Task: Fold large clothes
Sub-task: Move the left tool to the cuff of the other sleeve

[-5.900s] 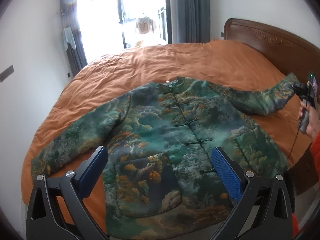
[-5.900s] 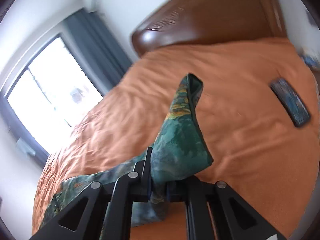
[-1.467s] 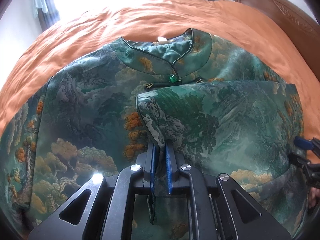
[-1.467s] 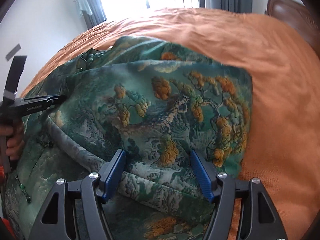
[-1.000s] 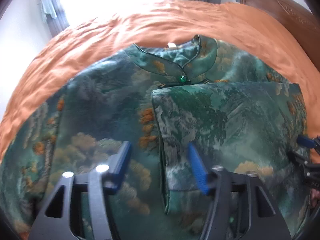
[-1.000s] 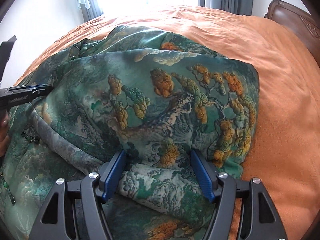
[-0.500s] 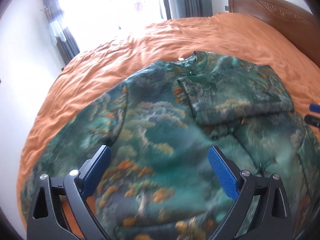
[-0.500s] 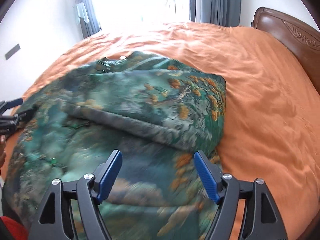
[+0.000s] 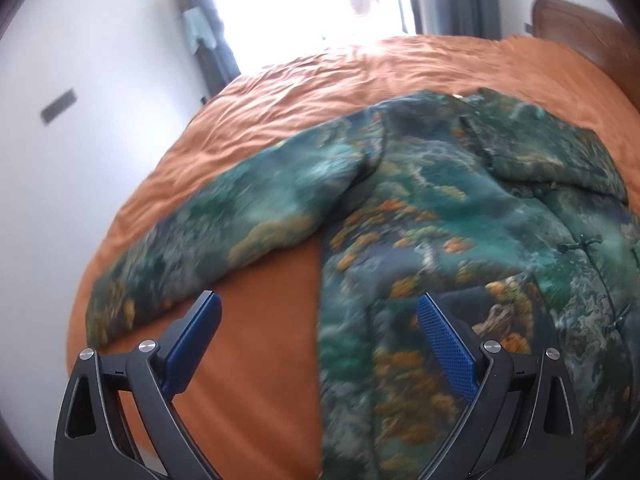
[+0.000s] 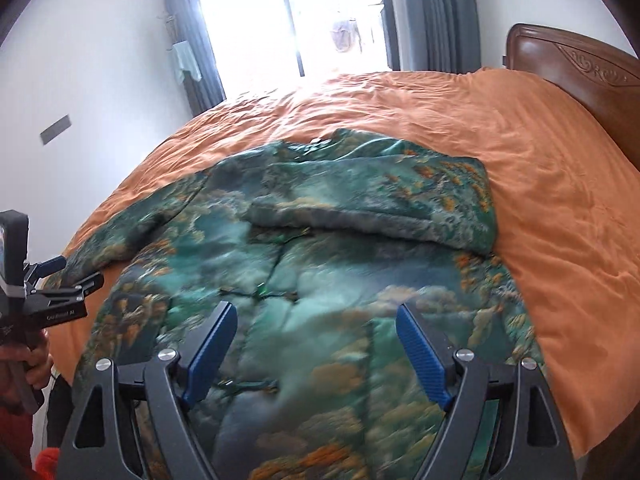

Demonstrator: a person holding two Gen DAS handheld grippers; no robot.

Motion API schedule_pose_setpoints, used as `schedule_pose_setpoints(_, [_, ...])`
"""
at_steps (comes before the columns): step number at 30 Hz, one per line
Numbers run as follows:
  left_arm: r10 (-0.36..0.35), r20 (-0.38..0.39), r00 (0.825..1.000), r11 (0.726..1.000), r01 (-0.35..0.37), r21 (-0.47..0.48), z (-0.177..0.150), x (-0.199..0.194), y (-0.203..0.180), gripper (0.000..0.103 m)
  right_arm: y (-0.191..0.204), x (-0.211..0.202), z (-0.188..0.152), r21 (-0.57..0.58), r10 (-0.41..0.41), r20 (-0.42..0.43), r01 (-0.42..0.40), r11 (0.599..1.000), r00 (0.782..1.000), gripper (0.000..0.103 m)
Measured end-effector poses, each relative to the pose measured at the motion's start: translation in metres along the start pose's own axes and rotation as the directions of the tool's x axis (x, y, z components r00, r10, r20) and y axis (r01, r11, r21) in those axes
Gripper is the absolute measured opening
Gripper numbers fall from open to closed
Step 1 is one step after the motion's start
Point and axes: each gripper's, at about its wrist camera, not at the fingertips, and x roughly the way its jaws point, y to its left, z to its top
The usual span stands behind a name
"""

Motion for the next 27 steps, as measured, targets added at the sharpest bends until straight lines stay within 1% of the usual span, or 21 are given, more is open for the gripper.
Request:
schedule_pose_setpoints(3, [-0.004, -0.027, 1.000, 0.998, 0.002, -0.066, -0.010, 0.002, 0.023, 0.099, 0.023, -0.003, -0.011, -0.054, -0.005, -0.007, 0.004, 0.999, 1.000, 0.083])
schedule_pose_setpoints(7, [0.033, -0.041, 0.999, 0.992, -0.037, -0.120, -0.015, 0.002, 0.051, 0.099, 0.043, -0.001, -0.022, -0.090, 0.021, -0.040, -0.024, 0.996, 0.999, 0.084])
schedule_pose_setpoints(11, [0.050, -0.048, 0.998, 0.983, -0.058, -0.172, -0.019, 0.003, 0.078, 0.099, 0.055, -0.006, -0.027, -0.121, 0.028, -0.042, -0.033, 0.992, 0.999, 0.083])
schedule_pose_setpoints(13, [0.046, -0.060, 0.997, 0.975, -0.058, -0.216, -0.024, 0.006, 0.094, 0.099, 0.059, -0.010, -0.029, -0.132, 0.026, -0.030, -0.029, 0.991, 0.999, 0.083])
schedule_pose_setpoints(15, [0.018, -0.073, 0.997, 0.954, -0.039, -0.298, -0.030, 0.010, 0.116, 0.099, 0.059, -0.013, -0.031, -0.136, 0.020, -0.024, -0.023, 0.990, 1.000, 0.083])
schedule_pose_setpoints(18, [-0.037, -0.065, 0.997, 0.905, 0.006, -0.426, -0.038, 0.015, 0.151, 0.099, 0.056, -0.012, -0.035, -0.128, 0.014, -0.037, -0.018, 0.992, 0.999, 0.083])
schedule_pose_setpoints(21, [-0.103, -0.047, 0.994, 0.834, 0.060, -0.549, -0.044, 0.026, 0.187, 0.099, 0.054, -0.009, -0.038, -0.122, 0.012, -0.059, -0.019, 0.992, 0.998, 0.084])
schedule_pose_setpoints(22, [-0.139, -0.046, 0.989, 0.801, 0.085, -0.592, -0.046, 0.035, 0.199, 0.099, 0.053, -0.009, -0.039, -0.119, 0.015, -0.065, -0.023, 0.993, 0.998, 0.084])
schedule_pose_setpoints(25, [-0.219, -0.048, 0.975, 0.705, 0.124, -0.698, -0.053, 0.062, 0.224, 0.099, 0.056, -0.008, -0.040, -0.112, 0.027, -0.069, -0.034, 0.993, 0.997, 0.083])
schedule_pose_setpoints(26, [-0.235, -0.049, 0.971, 0.678, 0.128, -0.723, -0.054, 0.070, 0.230, 0.098, 0.058, -0.009, -0.041, -0.115, 0.030, -0.068, -0.038, 0.993, 0.997, 0.084])
schedule_pose_setpoints(27, [-0.238, -0.051, 0.970, 0.660, 0.123, -0.741, -0.055, 0.077, 0.234, 0.098, 0.060, -0.010, -0.041, -0.119, 0.033, -0.066, -0.040, 0.992, 0.997, 0.084])
